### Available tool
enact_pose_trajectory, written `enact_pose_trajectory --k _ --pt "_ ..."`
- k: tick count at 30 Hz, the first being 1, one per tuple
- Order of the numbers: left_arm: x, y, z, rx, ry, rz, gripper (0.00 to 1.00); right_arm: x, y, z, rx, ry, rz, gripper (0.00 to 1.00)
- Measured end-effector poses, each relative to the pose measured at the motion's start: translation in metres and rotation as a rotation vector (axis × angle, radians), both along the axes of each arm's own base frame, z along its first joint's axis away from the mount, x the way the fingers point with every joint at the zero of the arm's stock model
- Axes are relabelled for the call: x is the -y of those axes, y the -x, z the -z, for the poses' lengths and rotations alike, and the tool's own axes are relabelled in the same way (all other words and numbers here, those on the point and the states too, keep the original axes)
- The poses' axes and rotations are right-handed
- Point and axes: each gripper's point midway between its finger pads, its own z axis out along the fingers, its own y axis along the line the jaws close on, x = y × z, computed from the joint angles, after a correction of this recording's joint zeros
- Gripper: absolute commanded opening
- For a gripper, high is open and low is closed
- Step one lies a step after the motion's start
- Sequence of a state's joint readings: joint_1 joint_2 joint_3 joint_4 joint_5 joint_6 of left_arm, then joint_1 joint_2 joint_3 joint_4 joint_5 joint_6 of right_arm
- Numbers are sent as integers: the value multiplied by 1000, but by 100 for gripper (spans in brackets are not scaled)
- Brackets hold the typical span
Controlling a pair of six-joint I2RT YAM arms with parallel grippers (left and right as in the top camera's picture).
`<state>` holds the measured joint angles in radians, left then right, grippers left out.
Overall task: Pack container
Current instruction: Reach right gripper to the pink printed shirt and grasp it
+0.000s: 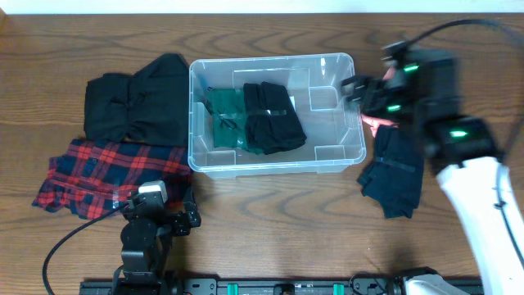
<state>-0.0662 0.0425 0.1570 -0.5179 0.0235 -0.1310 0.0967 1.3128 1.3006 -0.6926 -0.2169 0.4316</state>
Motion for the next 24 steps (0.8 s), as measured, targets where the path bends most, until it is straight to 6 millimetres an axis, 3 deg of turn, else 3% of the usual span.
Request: enact_pose_trajectory --k 2,5,6,11,14,17,19,24 --pt "0 0 0 0 0 0 98 43 -4 -1 -5 1 99 94" --pt "0 0 0 0 0 0 98 116 -5 20 -76 -30 255 96" --pt "0 0 0 0 0 0 98 129 -6 27 -92 -38 281 96" --pt "0 0 0 0 0 0 98 196 -12 99 -261 -129 388 92" --pt "0 0 0 0 0 0 98 213 -21 148 -338 -159 387 89" --pt "0 0 0 0 0 0 98 214 -38 184 -351 -193 342 84" --pt "0 0 0 0 0 0 98 210 -49 202 -344 -225 306 84" --pt "0 0 0 0 0 0 98 200 -64 217 -317 -250 249 83"
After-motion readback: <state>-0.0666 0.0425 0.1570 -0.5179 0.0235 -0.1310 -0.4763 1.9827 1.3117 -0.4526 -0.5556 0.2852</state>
